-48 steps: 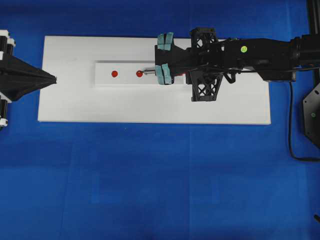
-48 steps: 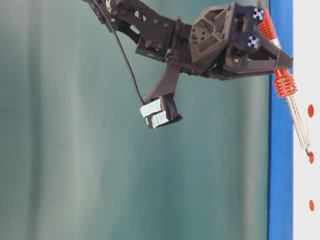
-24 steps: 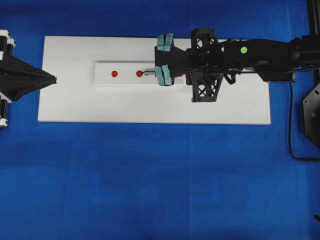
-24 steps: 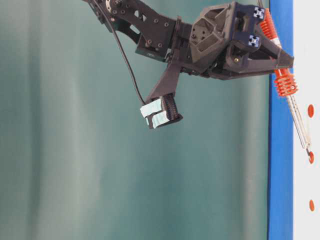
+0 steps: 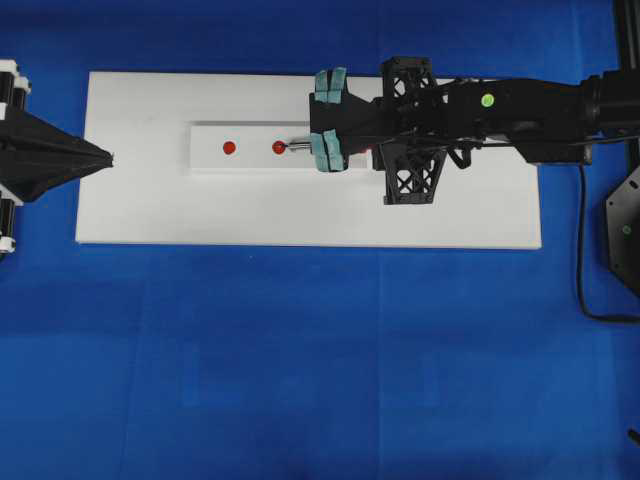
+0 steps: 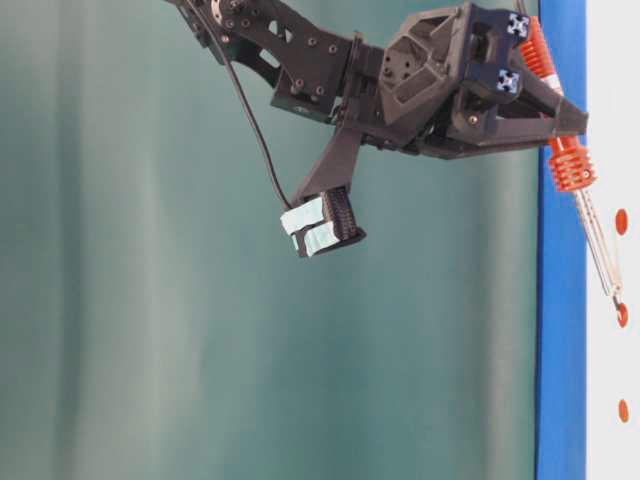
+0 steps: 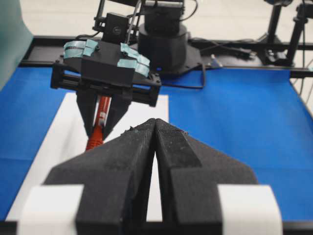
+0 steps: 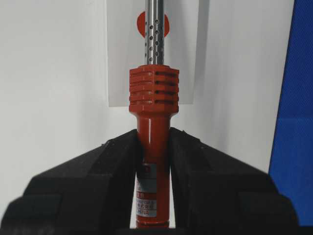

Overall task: Touch the tip of the soldering iron to the mark.
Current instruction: 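Lower the iron tip onto the middle red dot and hold, then raise the iron and move it right toward the right red dot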

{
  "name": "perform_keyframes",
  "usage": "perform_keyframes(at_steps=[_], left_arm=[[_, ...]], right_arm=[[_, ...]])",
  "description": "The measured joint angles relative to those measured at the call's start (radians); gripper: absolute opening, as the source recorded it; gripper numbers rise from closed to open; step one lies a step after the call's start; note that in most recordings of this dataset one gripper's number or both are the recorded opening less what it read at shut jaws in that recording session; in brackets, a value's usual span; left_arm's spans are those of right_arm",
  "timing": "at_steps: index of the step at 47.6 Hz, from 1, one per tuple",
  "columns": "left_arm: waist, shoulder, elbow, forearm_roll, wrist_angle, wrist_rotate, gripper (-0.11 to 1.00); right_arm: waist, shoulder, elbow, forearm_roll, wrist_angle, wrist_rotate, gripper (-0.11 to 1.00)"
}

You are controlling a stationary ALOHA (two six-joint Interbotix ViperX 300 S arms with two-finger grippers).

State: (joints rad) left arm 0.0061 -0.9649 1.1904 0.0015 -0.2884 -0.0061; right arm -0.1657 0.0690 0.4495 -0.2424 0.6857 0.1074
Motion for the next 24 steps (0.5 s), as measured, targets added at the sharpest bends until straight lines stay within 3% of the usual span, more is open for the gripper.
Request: perform_keyframes(at_steps=[24], left_arm=[[0.002,0.000,0.000,0.000,0.000,0.000,0.00]], right_arm=[[0.002,-0.110,-0.066,-0.005,0.138,-0.002,0.07]])
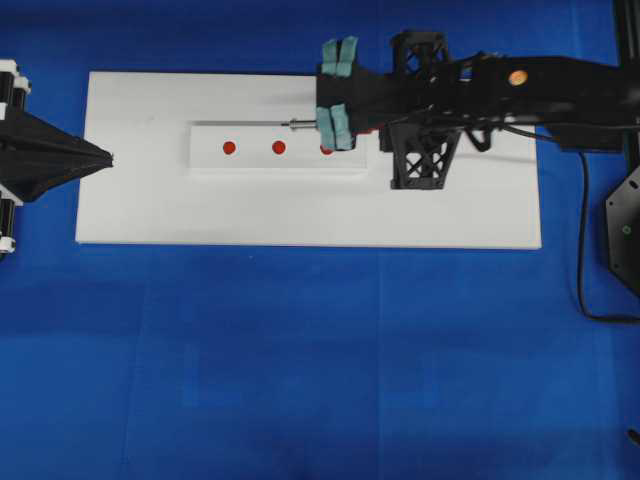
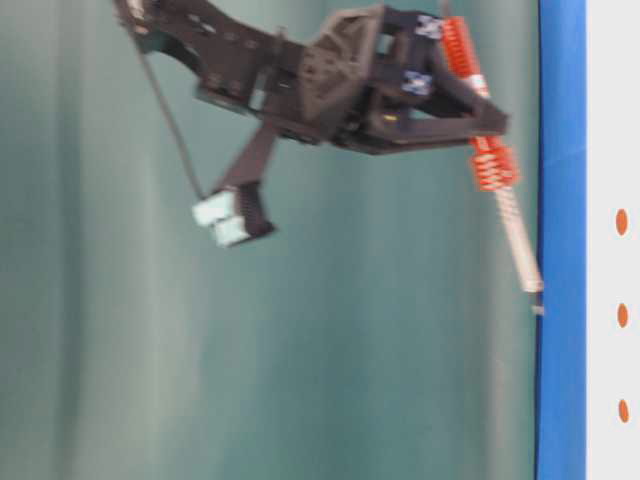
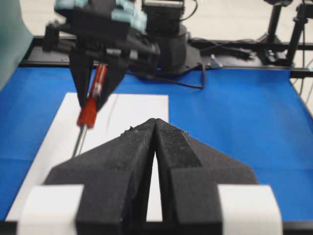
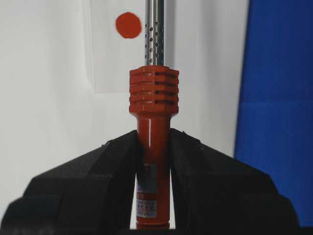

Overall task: Touch the tip of the soldering iron to the mark.
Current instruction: 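Raise the iron and move it right toward the right red dot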

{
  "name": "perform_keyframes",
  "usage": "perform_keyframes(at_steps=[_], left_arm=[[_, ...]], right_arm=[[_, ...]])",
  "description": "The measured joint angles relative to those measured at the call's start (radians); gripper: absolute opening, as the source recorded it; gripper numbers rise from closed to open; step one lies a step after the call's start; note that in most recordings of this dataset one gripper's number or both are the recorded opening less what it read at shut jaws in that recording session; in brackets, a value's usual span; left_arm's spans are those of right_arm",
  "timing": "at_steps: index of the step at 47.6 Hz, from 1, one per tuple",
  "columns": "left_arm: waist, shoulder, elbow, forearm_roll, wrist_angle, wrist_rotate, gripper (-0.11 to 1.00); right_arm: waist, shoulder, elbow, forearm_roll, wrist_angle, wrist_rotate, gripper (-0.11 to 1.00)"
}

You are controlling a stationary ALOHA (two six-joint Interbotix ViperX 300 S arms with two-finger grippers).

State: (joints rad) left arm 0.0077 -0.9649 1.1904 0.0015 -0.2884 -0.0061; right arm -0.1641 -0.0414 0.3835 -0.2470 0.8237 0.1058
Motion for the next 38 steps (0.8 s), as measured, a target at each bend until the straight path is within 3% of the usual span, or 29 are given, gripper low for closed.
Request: perform_keyframes(at_steps=[30,38], left_arm=[[0.000,0.000,0.000,-0.002,0.000,-0.005,0.00],[-0.002,0.000,0.000,-0.002,0.000,-0.005,0.00]], right_arm=[[0.006,-0.063,-0.026,-0.011,0.052,-0.003,0.07],[0.006,-0.101,0.015,-0.011,0.058,0.000,0.07]])
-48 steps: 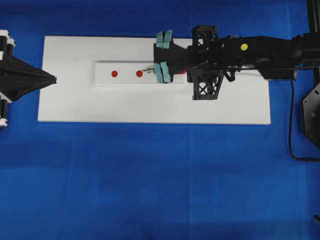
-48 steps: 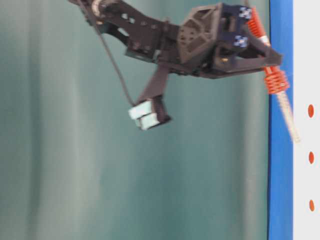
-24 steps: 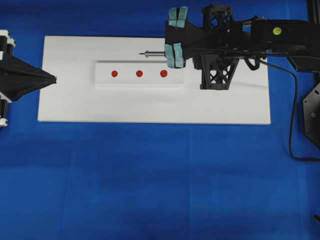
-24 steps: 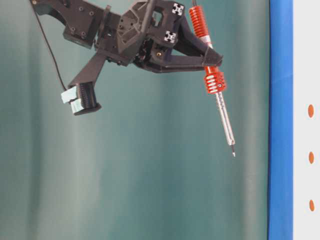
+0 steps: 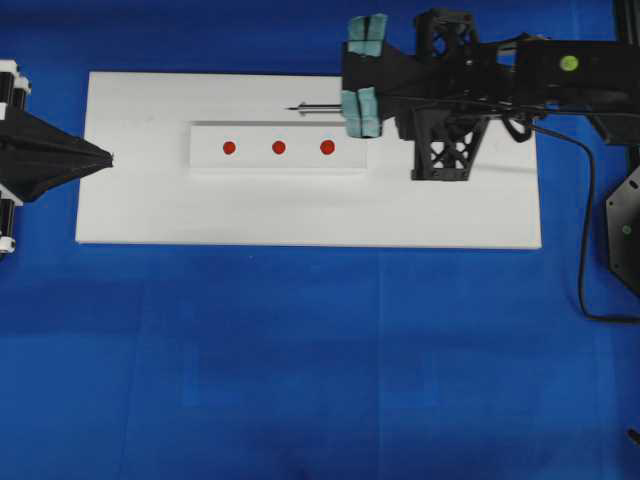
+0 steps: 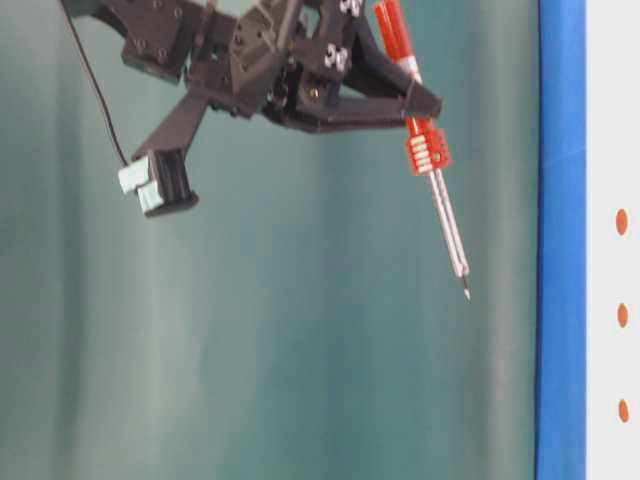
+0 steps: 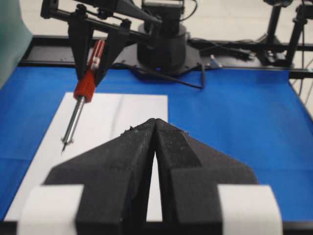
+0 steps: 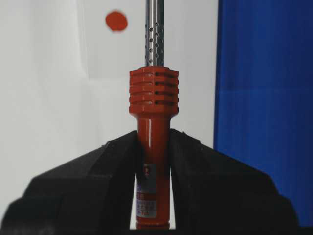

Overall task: Touch the tip of the soldering iron to the mark.
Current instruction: 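Raise the iron and move it right toward the right red dot, then lower the iron tip onto the right red dot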

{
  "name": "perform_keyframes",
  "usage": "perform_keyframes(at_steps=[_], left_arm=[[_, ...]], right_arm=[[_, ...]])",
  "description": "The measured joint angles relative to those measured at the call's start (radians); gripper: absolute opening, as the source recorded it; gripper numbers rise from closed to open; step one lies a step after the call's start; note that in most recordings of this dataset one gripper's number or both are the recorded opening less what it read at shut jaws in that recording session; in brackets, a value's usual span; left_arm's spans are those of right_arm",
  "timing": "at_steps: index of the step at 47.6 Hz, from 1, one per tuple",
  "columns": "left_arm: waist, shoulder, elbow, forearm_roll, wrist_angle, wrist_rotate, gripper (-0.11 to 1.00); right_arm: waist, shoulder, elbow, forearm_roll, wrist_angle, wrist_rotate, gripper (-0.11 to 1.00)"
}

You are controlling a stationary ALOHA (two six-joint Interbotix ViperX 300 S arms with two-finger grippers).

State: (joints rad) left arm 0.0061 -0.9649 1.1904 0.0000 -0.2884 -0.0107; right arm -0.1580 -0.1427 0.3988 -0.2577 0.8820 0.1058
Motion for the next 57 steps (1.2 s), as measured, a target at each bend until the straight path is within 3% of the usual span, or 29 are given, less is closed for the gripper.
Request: perform_keyframes(at_steps=[22,46,57], left_arm=[[0.000,-0.002,0.000,0.002,0.000,0.000,0.00],[0.000,-0.002,-0.002,0.000,0.000,0.000,0.00],[0.002,-0.002,0.002,0.000,0.000,0.002,0.00]], right_arm=[[0.000,-0.135,0.133,0.000,0.009,0.012,0.07],[0.000,-0.097,0.176,0.003,0.003,0.011,0.07],[0.000,-0.046,0.201,0.008,-0.066,0.011,0.07]])
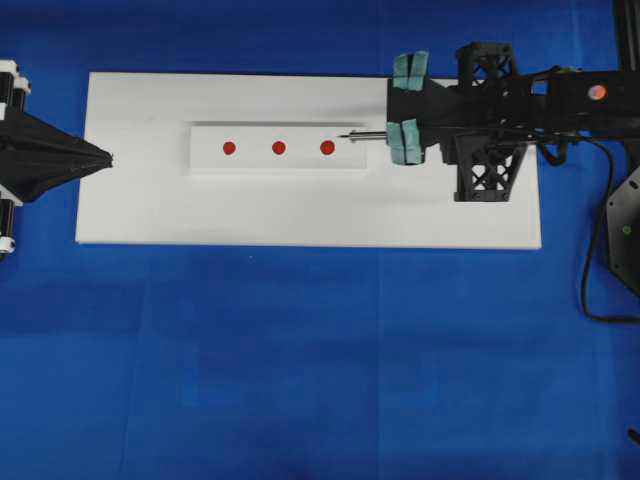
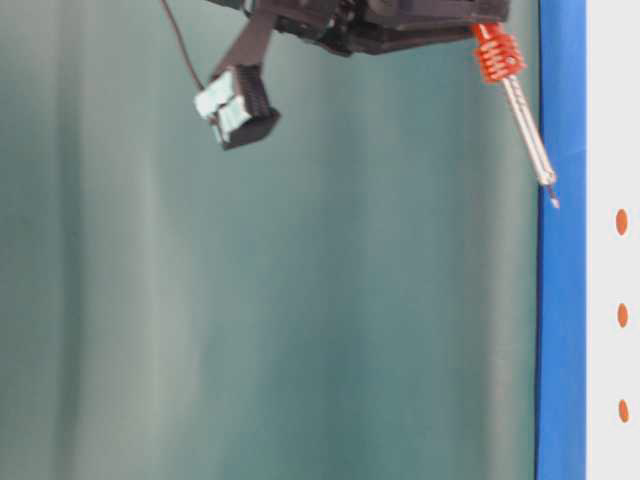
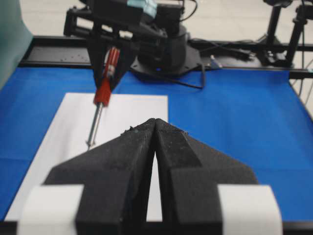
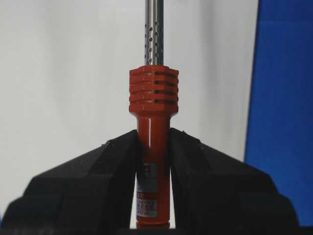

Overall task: Touch the tip of the soldering iron to the mark.
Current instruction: 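Lower the iron tip onto the right red dot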

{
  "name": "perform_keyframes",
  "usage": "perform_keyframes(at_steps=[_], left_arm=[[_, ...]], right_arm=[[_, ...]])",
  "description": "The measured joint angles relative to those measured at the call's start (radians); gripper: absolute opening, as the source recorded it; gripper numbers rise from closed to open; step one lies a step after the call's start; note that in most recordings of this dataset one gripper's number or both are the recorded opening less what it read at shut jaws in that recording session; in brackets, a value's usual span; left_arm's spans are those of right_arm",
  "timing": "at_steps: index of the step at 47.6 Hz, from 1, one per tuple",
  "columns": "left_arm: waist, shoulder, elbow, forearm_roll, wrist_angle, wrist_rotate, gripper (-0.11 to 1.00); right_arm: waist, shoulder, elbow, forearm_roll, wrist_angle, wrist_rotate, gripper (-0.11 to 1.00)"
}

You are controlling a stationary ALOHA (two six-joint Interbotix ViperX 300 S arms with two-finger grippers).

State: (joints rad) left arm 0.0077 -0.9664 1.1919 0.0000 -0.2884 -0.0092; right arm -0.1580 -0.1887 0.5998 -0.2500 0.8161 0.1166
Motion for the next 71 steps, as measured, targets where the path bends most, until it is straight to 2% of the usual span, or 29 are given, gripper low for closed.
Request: perform_keyframes(at_steps=[20,71], left_arm=[[0.000,0.000,0.008,0.000,0.000,0.000,0.00],[0.000,0.000,0.008,0.002,0.000,0.000,0.00]], right_arm=[[-0.011,0.115,0.017,0.002,-0.092,0.000,0.07],[-0.018,0.120,0.017,0.002,-0.092,-0.002,0.07]])
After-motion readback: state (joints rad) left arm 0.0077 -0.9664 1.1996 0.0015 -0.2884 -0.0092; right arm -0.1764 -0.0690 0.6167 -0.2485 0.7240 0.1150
